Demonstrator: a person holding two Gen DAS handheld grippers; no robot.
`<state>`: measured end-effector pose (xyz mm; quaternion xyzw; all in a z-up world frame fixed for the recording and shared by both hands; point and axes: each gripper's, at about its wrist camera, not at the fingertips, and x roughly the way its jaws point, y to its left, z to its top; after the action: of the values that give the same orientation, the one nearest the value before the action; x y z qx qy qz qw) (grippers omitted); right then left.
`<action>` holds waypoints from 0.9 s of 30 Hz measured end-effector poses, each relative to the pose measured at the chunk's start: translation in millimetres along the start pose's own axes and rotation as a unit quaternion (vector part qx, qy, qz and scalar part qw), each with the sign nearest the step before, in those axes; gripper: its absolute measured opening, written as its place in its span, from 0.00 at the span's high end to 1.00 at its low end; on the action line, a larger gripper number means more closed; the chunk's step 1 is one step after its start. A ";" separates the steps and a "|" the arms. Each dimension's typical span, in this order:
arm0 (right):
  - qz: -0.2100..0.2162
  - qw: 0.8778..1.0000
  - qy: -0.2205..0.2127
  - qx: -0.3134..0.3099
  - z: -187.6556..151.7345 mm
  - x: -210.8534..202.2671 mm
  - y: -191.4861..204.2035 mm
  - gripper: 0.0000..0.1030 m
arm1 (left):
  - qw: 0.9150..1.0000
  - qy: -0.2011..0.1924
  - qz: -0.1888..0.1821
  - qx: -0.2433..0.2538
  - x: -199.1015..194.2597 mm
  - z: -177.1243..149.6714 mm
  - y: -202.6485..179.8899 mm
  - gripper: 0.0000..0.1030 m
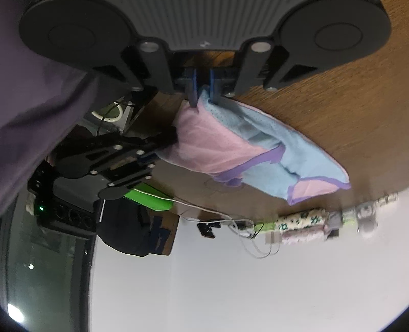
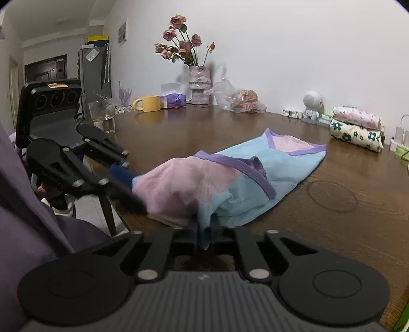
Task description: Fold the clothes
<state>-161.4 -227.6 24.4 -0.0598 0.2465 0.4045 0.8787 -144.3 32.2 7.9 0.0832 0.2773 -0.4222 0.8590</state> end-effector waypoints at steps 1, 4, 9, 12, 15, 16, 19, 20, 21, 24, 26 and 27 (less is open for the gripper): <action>0.003 1.000 -0.001 -0.001 0.5 -0.6 -0.4 0.95 | 1.000 -0.006 -0.006 -0.005 -5.1 1.9 2.6 0.94; 0.027 0.999 -0.014 0.015 10.6 -9.9 -6.4 0.95 | 0.998 -0.047 -0.029 -0.011 -26.8 13.9 11.6 0.94; 0.029 0.997 -0.035 0.064 60.3 -9.9 -45.3 0.95 | 0.997 -0.077 0.020 -0.020 -22.3 60.1 51.2 0.94; 0.000 0.994 -0.033 0.103 89.5 13.2 -78.0 0.95 | 0.997 -0.053 0.038 -0.038 3.6 85.1 79.1 0.94; -0.066 0.987 -0.009 0.147 105.4 49.2 -101.9 0.96 | 0.995 -0.024 0.048 -0.090 30.2 90.7 107.2 0.94; -0.090 0.983 0.000 0.163 109.9 61.8 -109.3 0.96 | 0.993 -0.014 0.051 -0.107 39.0 92.6 116.6 0.94; -0.144 0.966 0.025 0.211 106.0 93.1 -129.6 0.86 | 0.985 0.016 0.061 -0.158 65.6 98.2 144.7 0.86; -0.162 0.962 0.033 0.217 102.7 100.1 -132.4 0.73 | 0.982 0.026 0.064 -0.175 74.5 100.0 154.1 0.85; -0.178 0.959 0.034 0.217 100.0 103.3 -133.0 0.68 | 0.980 0.031 0.065 -0.186 78.3 100.8 160.2 0.84; -0.222 0.955 0.005 0.195 97.0 88.6 -124.1 0.65 | 0.979 0.000 0.058 -0.193 59.0 99.9 158.8 0.59; -0.229 0.956 0.000 0.184 95.8 86.7 -117.5 0.65 | 0.979 -0.038 0.049 -0.196 40.3 100.4 153.9 0.42; -0.228 0.957 0.001 0.179 95.1 88.6 -114.4 0.65 | 0.979 -0.051 0.042 -0.192 35.1 101.2 149.7 0.37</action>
<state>8.7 -214.5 53.8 0.0429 0.2959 0.1428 0.9435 29.4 64.4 59.3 -0.0931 0.3051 -0.3288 0.8889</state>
